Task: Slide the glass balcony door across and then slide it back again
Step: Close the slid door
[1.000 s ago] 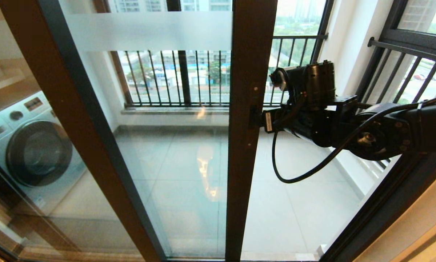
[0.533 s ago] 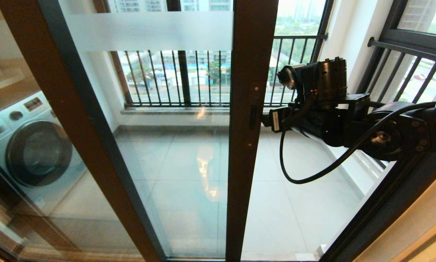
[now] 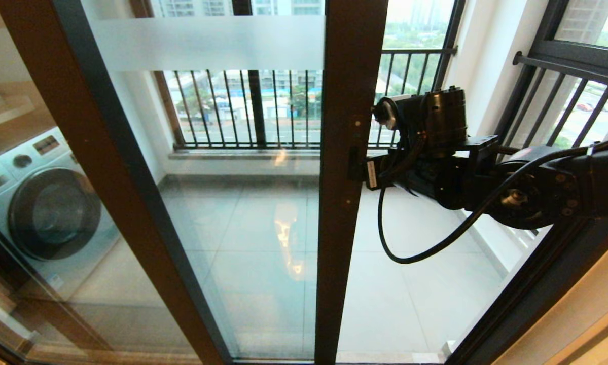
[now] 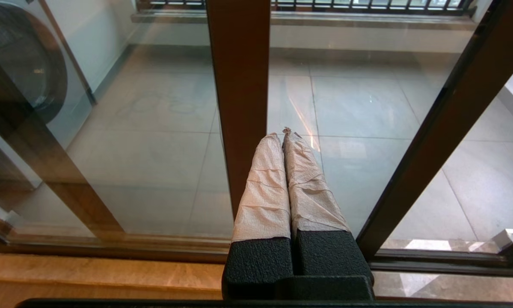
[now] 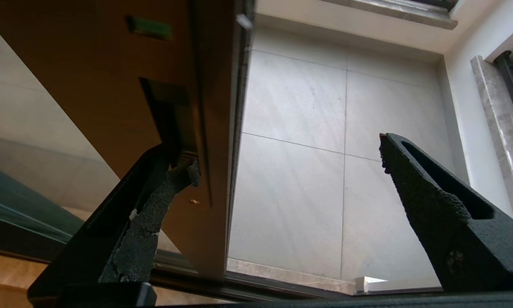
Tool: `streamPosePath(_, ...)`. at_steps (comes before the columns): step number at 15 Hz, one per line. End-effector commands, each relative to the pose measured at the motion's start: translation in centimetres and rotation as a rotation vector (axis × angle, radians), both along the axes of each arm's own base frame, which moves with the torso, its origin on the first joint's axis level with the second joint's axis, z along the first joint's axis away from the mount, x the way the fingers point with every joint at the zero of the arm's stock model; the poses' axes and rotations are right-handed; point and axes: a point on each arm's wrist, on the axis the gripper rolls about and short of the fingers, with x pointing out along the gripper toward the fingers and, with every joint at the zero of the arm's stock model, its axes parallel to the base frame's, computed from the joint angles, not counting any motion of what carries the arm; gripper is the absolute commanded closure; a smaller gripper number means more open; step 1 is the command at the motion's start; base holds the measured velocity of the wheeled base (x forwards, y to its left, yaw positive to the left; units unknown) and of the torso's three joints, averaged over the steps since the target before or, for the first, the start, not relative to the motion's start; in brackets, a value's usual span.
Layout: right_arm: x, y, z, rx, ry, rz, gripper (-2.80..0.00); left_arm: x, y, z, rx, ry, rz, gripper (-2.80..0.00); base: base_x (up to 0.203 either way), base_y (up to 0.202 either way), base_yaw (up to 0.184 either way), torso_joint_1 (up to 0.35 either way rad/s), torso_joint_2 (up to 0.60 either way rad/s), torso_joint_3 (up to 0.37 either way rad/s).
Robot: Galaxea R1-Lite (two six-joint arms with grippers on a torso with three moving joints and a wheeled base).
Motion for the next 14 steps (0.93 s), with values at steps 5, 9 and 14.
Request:
streamPosePath(5, 2.0, 0.0, -1.9, -0.024, 0.031, -0.035, -2.80, 0.0, 0.0, 0.0, 0.000, 0.000, 0.000, 0.00, 0.000, 0.000, 0.000, 0.000, 0.00, 0.000)
streamPosePath(9, 2.4, -1.3, -1.4, -0.022, 0.021, -0.066, -2.80, 0.0, 0.0, 0.0, 0.000, 0.000, 0.000, 0.00, 0.000, 0.000, 0.000, 0.000, 0.00, 0.000)
streamPosePath(14, 2.2, -1.5, -1.2, -0.024, 0.021, -0.070, -2.80, 0.0, 0.0, 0.0, 0.000, 0.000, 0.000, 0.00, 0.000, 0.000, 0.000, 0.000, 0.00, 0.000)
